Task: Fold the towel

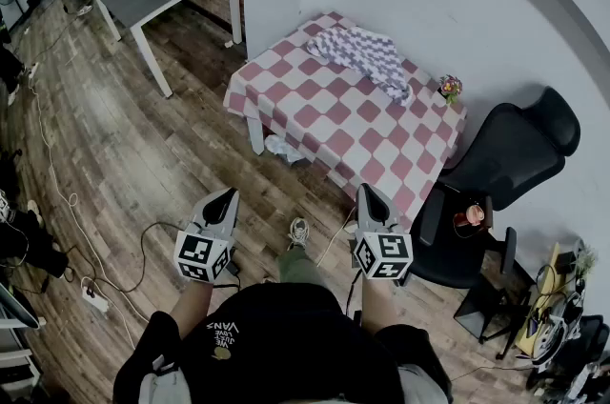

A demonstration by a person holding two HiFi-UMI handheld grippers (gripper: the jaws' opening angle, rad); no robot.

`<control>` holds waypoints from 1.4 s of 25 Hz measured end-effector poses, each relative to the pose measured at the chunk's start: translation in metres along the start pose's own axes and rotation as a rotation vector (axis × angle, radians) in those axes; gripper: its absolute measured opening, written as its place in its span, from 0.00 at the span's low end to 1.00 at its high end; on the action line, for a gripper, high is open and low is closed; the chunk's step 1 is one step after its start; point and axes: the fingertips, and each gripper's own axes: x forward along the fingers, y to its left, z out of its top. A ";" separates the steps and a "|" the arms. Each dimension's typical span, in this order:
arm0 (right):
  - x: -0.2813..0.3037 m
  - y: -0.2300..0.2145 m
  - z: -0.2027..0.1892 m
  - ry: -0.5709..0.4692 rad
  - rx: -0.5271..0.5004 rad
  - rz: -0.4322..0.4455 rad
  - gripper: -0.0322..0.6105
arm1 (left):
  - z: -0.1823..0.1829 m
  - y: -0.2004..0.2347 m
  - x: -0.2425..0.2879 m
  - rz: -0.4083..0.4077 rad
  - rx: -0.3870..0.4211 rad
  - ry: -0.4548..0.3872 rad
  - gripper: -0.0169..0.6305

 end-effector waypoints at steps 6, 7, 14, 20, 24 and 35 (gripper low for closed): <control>0.008 -0.004 0.008 -0.038 0.040 0.038 0.06 | 0.011 -0.003 0.013 -0.033 0.022 -0.046 0.03; 0.013 -0.007 0.011 -0.053 0.051 0.041 0.06 | 0.013 -0.004 0.018 -0.050 0.017 -0.057 0.03; 0.073 -0.028 0.024 -0.047 0.080 0.073 0.40 | 0.019 0.006 0.075 -0.081 -0.036 -0.054 0.41; 0.136 -0.067 0.044 -0.036 0.074 0.083 0.40 | 0.037 0.023 0.150 -0.077 -0.038 -0.045 0.43; 0.174 -0.100 0.056 -0.027 0.090 0.076 0.40 | 0.046 0.030 0.200 -0.071 -0.045 -0.032 0.43; 0.255 -0.128 0.056 0.037 0.129 0.080 0.40 | 0.041 0.067 0.275 -0.062 -0.075 0.041 0.43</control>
